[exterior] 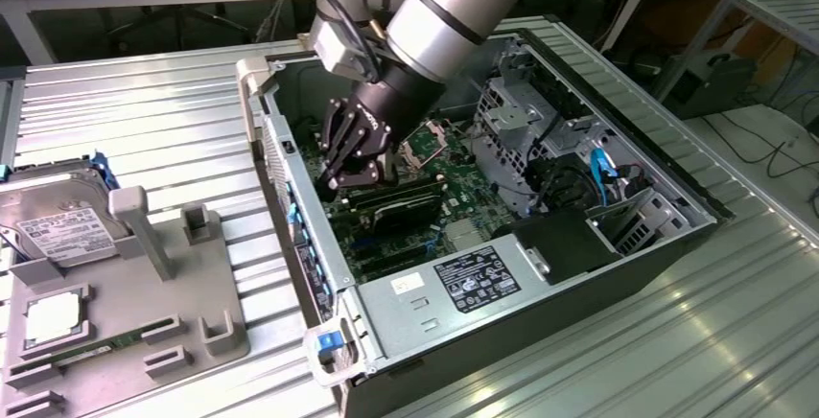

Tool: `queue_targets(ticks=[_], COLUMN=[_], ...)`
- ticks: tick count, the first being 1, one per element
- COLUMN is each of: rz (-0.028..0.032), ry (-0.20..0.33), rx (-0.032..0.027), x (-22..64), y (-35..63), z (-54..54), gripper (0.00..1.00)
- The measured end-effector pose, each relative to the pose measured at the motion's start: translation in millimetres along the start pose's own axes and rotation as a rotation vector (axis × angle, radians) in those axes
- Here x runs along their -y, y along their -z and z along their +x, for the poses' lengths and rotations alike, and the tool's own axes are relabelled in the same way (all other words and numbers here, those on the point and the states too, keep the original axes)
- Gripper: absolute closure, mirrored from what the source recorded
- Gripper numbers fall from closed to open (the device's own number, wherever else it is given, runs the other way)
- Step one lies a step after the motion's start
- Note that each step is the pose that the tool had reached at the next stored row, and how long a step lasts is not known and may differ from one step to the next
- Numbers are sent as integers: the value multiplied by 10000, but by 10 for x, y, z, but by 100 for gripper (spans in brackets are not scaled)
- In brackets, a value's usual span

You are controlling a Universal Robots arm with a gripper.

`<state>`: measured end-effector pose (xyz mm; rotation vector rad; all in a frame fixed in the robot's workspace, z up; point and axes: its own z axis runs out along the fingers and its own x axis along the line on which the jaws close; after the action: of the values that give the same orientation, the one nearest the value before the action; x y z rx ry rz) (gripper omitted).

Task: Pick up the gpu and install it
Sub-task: 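Press down on the gpu until it lock into place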

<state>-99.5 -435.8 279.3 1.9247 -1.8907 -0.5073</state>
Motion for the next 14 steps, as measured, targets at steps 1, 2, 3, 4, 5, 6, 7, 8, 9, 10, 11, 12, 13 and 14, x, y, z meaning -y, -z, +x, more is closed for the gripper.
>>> queue_targets(ticks=[1,2,3,4,5,6,7,8,9,10,11,12,13,14], rz=[-2,1,-9,-45,-45,-44,-44,-44,-45,-45,-44,-45,-44,-44], ry=[-1,1,-1,35,43,44,46,48,47,43,45,46,47,49], rx=[-1,0,-2,56,66,71,76,75,74,75,76,76,75,78], x=[13,43,72,100,91,86,61,59,65,66,68,71,74,75], y=[-9,-18,-3,11,5,1,-15,-26,-37,-40,-43,-46,-50,-53], z=[-11,-44,-39,46,55,107,128,129,126,117,106,99,98,100], gripper=[89,89,89,89,89,89,89,89,89,89,89,89,89,89])
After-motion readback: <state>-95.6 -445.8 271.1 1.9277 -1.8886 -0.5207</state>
